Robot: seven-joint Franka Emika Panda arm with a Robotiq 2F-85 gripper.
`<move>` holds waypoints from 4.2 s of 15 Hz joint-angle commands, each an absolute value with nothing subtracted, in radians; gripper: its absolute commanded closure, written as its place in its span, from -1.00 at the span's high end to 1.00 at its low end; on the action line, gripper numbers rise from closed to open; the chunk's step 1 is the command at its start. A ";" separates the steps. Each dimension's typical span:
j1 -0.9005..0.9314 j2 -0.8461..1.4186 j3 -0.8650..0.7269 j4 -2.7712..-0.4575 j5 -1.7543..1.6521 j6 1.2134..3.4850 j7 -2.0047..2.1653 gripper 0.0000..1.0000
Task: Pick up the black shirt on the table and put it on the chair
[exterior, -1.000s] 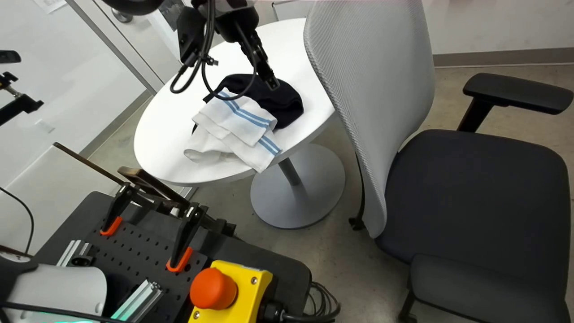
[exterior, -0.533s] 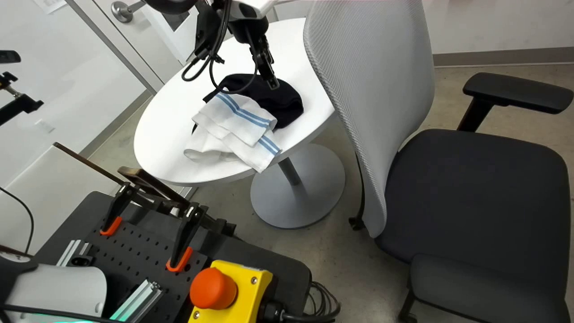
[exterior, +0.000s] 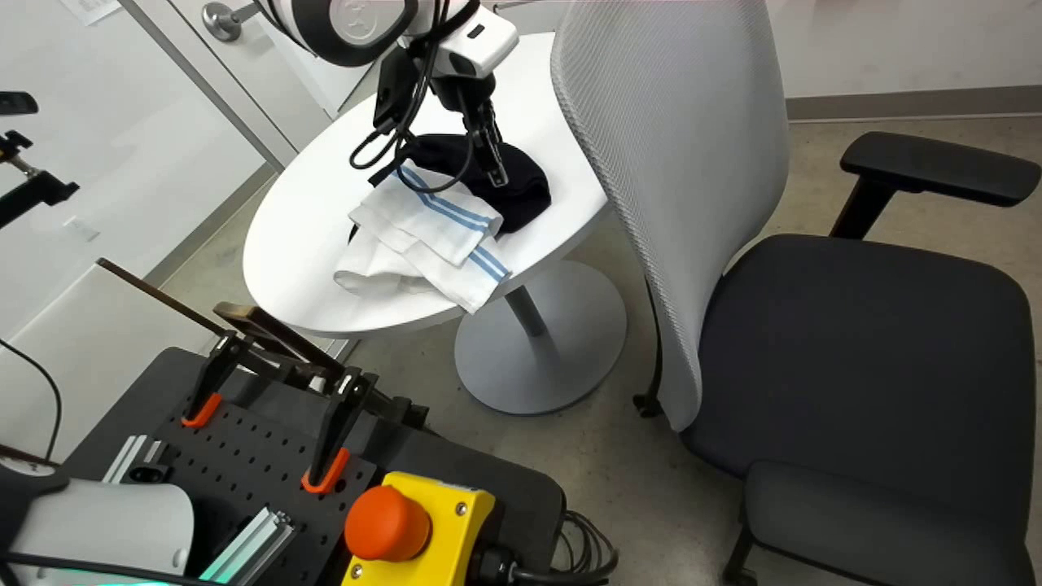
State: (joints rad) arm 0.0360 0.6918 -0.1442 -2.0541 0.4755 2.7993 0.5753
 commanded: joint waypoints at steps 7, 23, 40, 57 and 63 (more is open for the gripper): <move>0.050 0.775 -0.110 -1.968 0.447 2.746 0.651 1.00; 0.058 0.824 -0.111 -1.904 0.439 2.723 0.680 -0.88; -0.062 0.497 -0.058 -2.026 0.491 2.665 0.647 -0.99; -0.038 0.131 0.021 -2.008 0.754 2.604 0.685 -0.99; -0.050 0.047 -0.017 -1.981 0.769 2.621 0.713 -0.99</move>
